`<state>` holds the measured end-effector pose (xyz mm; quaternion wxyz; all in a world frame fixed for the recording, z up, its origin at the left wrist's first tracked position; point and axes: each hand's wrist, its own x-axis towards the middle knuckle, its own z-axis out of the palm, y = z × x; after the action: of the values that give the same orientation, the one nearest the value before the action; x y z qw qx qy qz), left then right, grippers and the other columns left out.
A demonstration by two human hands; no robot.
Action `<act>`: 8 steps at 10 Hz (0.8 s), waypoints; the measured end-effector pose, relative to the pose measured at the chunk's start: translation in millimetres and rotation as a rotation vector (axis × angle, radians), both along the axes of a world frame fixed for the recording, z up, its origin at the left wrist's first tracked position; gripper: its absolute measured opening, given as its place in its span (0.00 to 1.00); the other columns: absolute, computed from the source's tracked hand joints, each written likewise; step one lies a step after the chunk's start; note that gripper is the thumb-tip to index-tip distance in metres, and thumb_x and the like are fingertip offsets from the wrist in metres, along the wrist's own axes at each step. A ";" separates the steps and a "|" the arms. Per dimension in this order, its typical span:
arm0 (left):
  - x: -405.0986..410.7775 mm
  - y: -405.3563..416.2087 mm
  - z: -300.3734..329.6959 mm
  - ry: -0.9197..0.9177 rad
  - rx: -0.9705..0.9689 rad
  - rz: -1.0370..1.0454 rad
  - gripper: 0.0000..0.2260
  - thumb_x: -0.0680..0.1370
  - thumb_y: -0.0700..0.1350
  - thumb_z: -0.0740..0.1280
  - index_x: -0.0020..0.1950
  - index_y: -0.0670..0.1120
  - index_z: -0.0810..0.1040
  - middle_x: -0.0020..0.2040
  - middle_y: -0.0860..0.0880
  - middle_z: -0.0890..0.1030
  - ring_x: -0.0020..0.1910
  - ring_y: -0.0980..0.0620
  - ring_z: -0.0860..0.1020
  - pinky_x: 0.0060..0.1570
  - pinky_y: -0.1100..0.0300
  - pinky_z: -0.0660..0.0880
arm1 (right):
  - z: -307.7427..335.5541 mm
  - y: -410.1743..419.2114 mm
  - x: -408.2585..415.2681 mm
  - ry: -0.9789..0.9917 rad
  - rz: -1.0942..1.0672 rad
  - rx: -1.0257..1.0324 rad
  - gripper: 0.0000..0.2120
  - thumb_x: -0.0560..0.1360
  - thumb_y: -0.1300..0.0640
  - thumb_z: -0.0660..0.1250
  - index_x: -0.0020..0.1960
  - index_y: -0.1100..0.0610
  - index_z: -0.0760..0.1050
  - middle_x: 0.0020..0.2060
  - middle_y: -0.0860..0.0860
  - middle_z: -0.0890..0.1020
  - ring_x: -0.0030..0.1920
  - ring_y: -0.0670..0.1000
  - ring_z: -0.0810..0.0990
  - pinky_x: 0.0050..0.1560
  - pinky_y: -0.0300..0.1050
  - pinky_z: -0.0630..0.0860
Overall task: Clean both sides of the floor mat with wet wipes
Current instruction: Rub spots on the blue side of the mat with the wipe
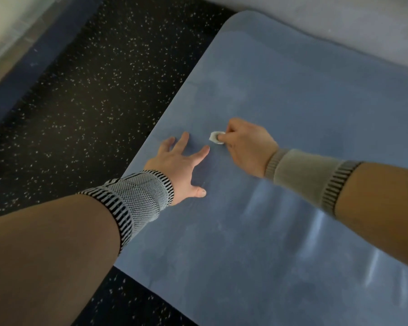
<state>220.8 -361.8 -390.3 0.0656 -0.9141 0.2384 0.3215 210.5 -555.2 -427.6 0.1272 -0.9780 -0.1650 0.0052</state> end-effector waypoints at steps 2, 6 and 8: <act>-1.2 0.8 0.7 -0.003 0.005 -0.004 0.43 0.71 0.66 0.67 0.76 0.66 0.41 0.78 0.53 0.36 0.77 0.45 0.40 0.68 0.46 0.65 | 1.7 -58.5 78.2 0.012 -0.507 -0.074 0.14 0.77 0.61 0.57 0.59 0.61 0.76 0.55 0.63 0.75 0.54 0.61 0.74 0.45 0.44 0.63; -1.2 1.2 0.4 -0.005 0.000 -0.016 0.43 0.72 0.66 0.67 0.76 0.66 0.40 0.78 0.53 0.35 0.77 0.44 0.39 0.69 0.45 0.65 | 7.1 -34.1 84.0 -0.013 -0.354 -0.049 0.14 0.80 0.61 0.57 0.63 0.59 0.74 0.52 0.59 0.73 0.54 0.61 0.75 0.46 0.47 0.68; -1.5 -0.8 2.6 0.015 0.013 -0.010 0.43 0.72 0.66 0.67 0.76 0.66 0.40 0.78 0.52 0.34 0.77 0.44 0.39 0.69 0.45 0.66 | 2.7 1.9 54.0 0.052 -0.249 0.050 0.08 0.79 0.57 0.60 0.53 0.58 0.76 0.47 0.57 0.75 0.46 0.57 0.74 0.42 0.43 0.68</act>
<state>219.3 -362.6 -387.7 0.0712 -0.9100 0.2413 0.3295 264.5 -553.3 -424.9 0.1553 -0.9870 -0.0389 0.0107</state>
